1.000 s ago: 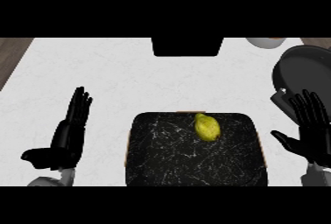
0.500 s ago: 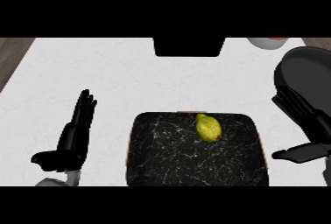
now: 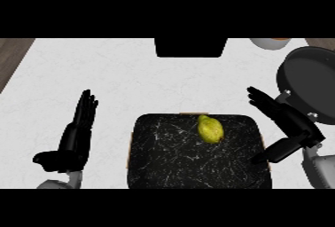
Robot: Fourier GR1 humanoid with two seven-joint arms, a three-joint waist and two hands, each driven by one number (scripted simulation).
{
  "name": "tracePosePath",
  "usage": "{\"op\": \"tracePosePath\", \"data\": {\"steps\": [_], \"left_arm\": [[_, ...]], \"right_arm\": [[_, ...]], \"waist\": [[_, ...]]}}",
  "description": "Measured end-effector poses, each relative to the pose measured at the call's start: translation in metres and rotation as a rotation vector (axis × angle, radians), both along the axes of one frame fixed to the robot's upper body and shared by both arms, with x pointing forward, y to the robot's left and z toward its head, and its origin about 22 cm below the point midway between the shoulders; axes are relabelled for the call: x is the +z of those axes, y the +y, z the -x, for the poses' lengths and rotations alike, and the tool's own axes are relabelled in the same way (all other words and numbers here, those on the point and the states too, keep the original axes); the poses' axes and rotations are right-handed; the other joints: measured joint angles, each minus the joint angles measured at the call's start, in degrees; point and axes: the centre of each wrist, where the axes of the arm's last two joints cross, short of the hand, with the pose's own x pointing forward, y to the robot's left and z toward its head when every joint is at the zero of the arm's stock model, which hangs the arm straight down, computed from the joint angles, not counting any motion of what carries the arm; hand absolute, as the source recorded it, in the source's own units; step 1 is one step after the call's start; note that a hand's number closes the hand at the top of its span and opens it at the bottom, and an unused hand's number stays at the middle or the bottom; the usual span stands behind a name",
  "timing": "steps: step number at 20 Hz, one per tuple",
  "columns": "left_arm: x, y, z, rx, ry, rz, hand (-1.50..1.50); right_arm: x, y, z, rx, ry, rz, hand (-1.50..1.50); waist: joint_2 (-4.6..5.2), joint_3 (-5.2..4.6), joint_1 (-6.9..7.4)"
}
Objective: Pick the pear from the tray and place it in the pot
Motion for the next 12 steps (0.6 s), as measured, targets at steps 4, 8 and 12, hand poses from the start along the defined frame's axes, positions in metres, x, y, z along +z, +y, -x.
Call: {"op": "tracePosePath", "data": {"steps": [4, 8, 12], "left_arm": [[-0.002, 0.005, -0.003, 0.0, -0.004, 0.001, 0.0], [-0.001, 0.008, -0.002, -0.002, -0.001, 0.005, 0.0], [-0.005, 0.005, 0.0, -0.004, -0.006, 0.003, 0.0]], "right_arm": [[0.002, 0.014, -0.005, 0.038, 0.048, 0.052, -1.5], [-0.012, 0.023, -0.004, 0.073, 0.101, 0.098, -1.5], [-0.022, 0.028, -0.005, 0.105, 0.133, 0.106, -1.5]], "waist": [[0.01, 0.01, 0.0], [0.02, 0.03, -0.01], [0.01, 0.02, -0.04]]}}
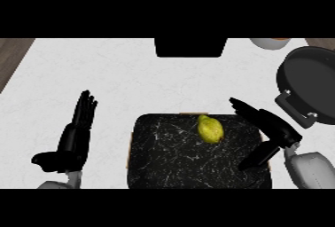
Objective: Pick the pear from the tray and place it in the pot
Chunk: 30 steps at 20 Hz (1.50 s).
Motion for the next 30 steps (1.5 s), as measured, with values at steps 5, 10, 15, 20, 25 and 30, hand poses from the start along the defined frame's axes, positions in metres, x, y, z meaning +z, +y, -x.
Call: {"op": "tracePosePath", "data": {"steps": [5, 10, 15, 20, 25, 30], "left_arm": [[0.002, 0.003, 0.001, 0.005, -0.001, -0.001, 0.0], [0.003, 0.006, -0.003, 0.006, 0.001, -0.001, 0.0], [0.004, 0.002, 0.002, -0.002, -0.003, -0.005, 0.0], [0.005, 0.004, 0.002, -0.001, -0.006, -0.007, 0.0], [0.001, 0.0, 0.003, 0.006, 0.001, -0.006, 0.0], [0.006, -0.002, -0.003, -0.005, 0.004, -0.006, 0.0]], "right_arm": [[-0.011, 0.016, -0.001, 0.004, -0.001, -0.003, -1.5], [-0.026, 0.03, 0.002, 0.004, -0.006, 0.005, -1.5], [-0.031, 0.044, -0.004, 0.009, -0.007, 0.018, -1.5], [-0.037, 0.051, -0.013, -0.005, -0.048, 0.026, 1.5], [-0.041, 0.058, -0.01, -0.077, -0.15, 0.044, 1.5], [-0.043, 0.054, -0.013, -0.101, -0.202, 0.041, 1.5]], "waist": [[0.01, 0.02, 0.01], [-0.04, -0.02, -0.03], [-0.25, -0.17, -0.04], [-0.28, -0.22, -0.03], [-0.19, -0.15, -0.08], [-0.14, -0.05, 0.03]]}}
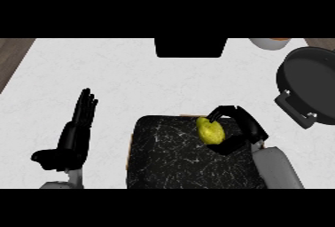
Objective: Pick the pear from the tray and place it in the pot
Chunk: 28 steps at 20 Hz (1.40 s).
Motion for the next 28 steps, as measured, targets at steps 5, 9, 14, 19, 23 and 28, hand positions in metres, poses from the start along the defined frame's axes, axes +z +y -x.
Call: {"op": "tracePosePath", "data": {"steps": [5, 9, 14, 19, 23, 28], "left_arm": [[0.001, 0.003, -0.004, 0.005, 0.0, -0.006, 0.0], [0.0, 0.004, -0.003, 0.011, 0.002, 0.001, 0.0], [-0.001, 0.008, 0.005, 0.021, 0.006, -0.005, 0.0], [-0.004, 0.006, 0.003, 0.029, 0.003, -0.004, 0.0], [-0.001, 0.007, 0.002, 0.031, 0.0, -0.002, 0.0], [-0.008, 0.004, 0.003, 0.026, -0.001, 0.001, 0.0]], "right_arm": [[0.013, 0.0, 0.0, 0.154, -0.155, 0.293, 1.5], [0.029, -0.006, 0.006, 0.303, -0.307, 0.584, 1.5], [0.046, -0.008, 0.03, 0.316, -0.478, 0.719, 1.5], [0.077, -0.013, 0.059, 0.225, -0.651, 0.686, 1.5], [0.11, -0.022, 0.081, 0.125, -0.767, 0.663, 1.5], [0.14, -0.03, 0.1, -0.03, -0.824, 0.698, 1.5]], "waist": [[-0.38, -0.17, 0.13], [-0.72, -0.23, 0.01], [-0.41, -0.07, -0.54], [-0.25, 0.01, -1.16], [-0.23, 0.02, -1.32], [-0.08, 0.02, -0.95]]}}
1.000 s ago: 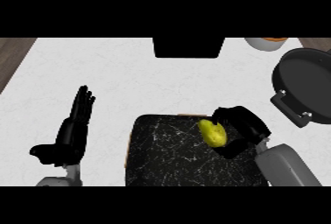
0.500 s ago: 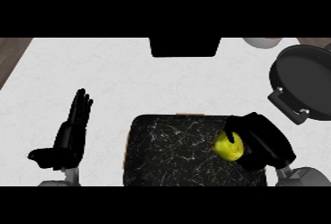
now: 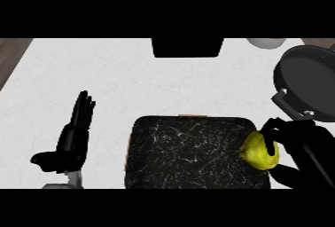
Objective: Pick the pear from the tray and place it in the pot
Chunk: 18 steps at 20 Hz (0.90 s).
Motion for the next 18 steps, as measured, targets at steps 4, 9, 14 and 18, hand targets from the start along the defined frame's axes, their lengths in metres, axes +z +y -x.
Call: {"op": "tracePosePath", "data": {"steps": [4, 9, 14, 18], "left_arm": [[0.005, -0.003, 0.001, -0.012, -0.005, 0.001, 0.0], [0.003, -0.003, -0.002, -0.017, 0.001, 0.003, 0.0], [0.004, -0.007, 0.0, -0.02, -0.007, 0.005, 0.0], [0.006, -0.002, 0.002, -0.028, -0.006, 0.002, 0.0]], "right_arm": [[0.011, -0.015, 0.0, -0.103, -0.028, -0.016, 1.5], [0.026, -0.046, -0.024, -0.21, -0.049, -0.035, 1.5], [0.029, -0.086, -0.05, -0.293, -0.046, -0.039, 1.5], [0.032, -0.117, -0.077, -0.337, -0.046, -0.046, 1.5]], "waist": [[0.1, 0.02, 0.39], [0.22, 0.02, 0.76], [0.26, 0.04, 0.97], [0.31, 0.05, 1.23]]}}
